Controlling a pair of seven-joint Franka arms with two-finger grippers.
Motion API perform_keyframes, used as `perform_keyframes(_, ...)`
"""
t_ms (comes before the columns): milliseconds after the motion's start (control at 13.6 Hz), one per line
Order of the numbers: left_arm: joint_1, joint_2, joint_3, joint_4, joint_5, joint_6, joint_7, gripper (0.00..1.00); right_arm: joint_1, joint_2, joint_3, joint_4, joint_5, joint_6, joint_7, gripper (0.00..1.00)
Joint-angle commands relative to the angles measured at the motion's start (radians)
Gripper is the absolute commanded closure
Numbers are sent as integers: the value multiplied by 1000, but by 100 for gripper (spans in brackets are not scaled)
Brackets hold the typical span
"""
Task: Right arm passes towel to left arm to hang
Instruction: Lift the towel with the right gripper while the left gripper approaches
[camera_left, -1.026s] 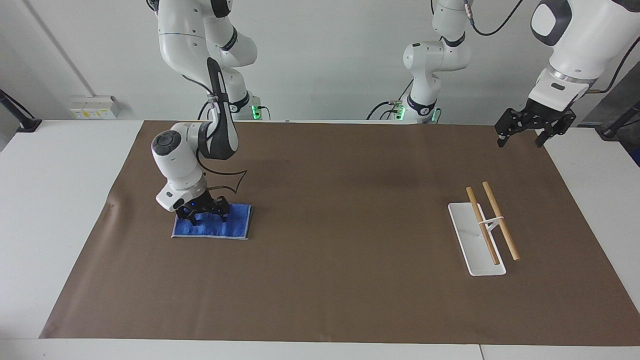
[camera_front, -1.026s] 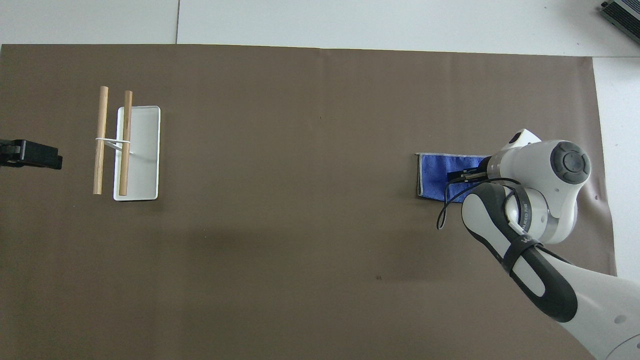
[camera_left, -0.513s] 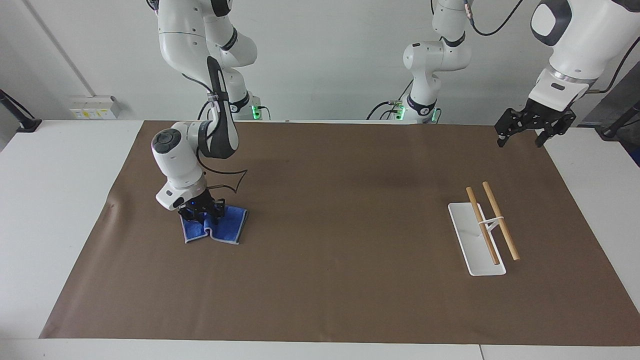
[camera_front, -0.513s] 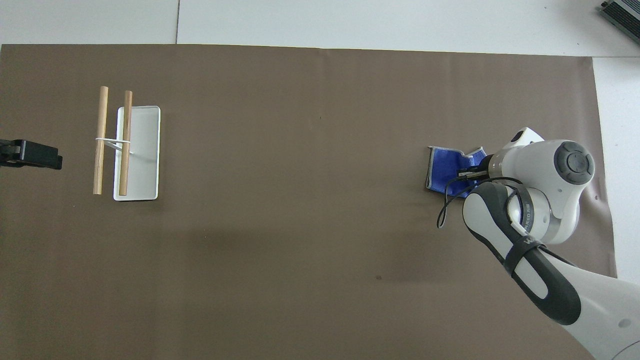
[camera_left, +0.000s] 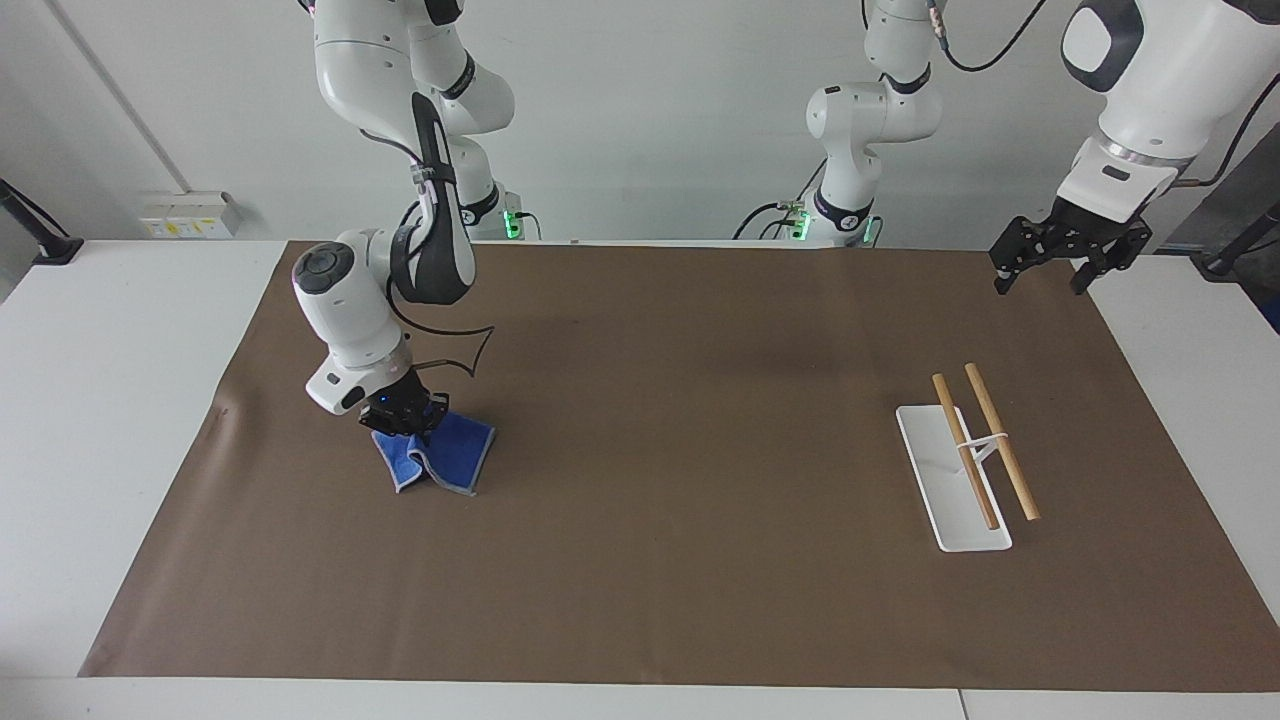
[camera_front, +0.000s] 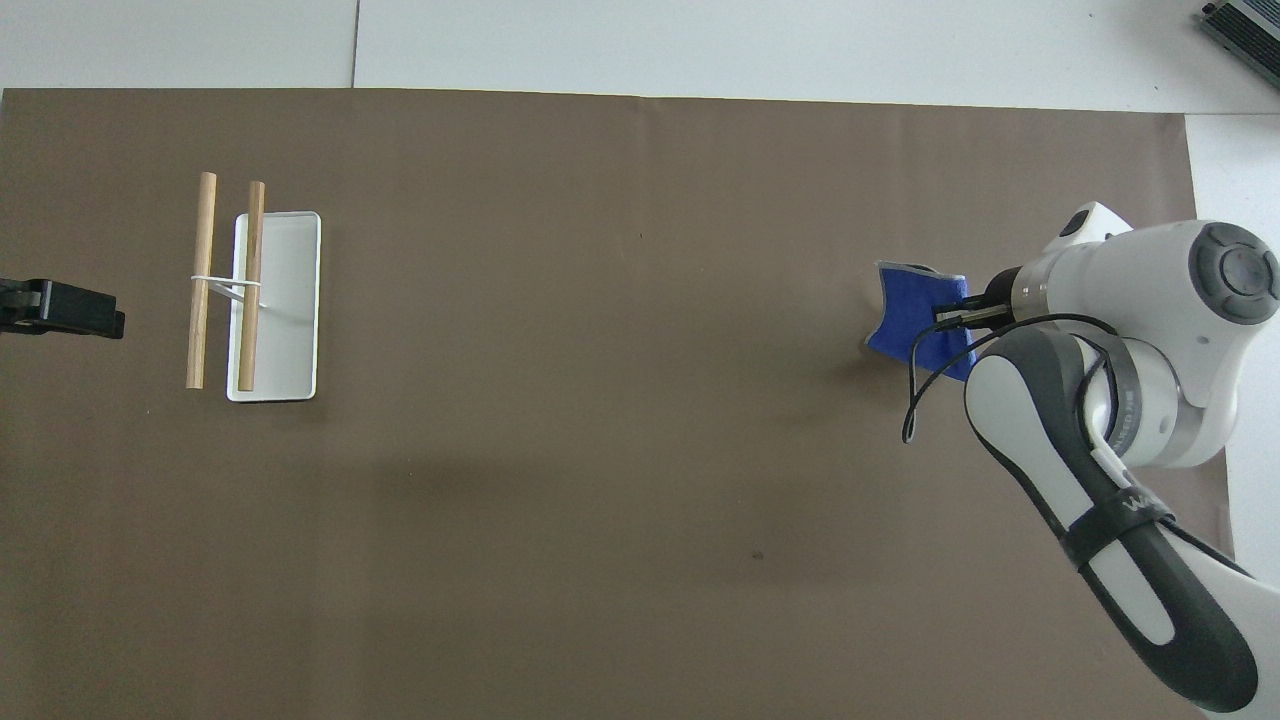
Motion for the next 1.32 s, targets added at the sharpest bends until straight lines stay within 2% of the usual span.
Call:
perform_keyframes(0, 23, -23, 6, -24, 21, -3, -10, 0, -8, -33, 45, 56, 58, -59, 6, 100)
perform_keyframes(366, 21, -28, -1, -42, 6, 5, -7, 0, -8, -45, 157, 99, 432, -74, 7, 100)
perform_keyframes(513, 20, -60, -6, -114, -83, 37, -21, 0, -8, -44, 217, 111, 587, -74, 12, 100)
perform_keyframes(586, 14, -81, -8, -166, -114, 99, -27, 0, -8, -47, 240, 111, 685, -74, 12, 100)
perform_keyframes(733, -52, -100, -8, -235, -137, 182, -58, 0, -7, -53, 275, 109, 817, -76, 15, 100)
perform_keyframes(953, -121, -88, -8, -281, -285, 267, -300, 0, -7, -55, 332, 108, 932, -57, 84, 100)
perform_keyframes(1172, -175, -62, -8, -326, -507, 394, -522, 0, 21, -55, 344, 105, 1127, -44, 84, 100)
perform_keyframes(1246, -215, -56, -8, -326, -544, 426, -570, 0, 31, -53, 344, 106, 1173, -22, 75, 100)
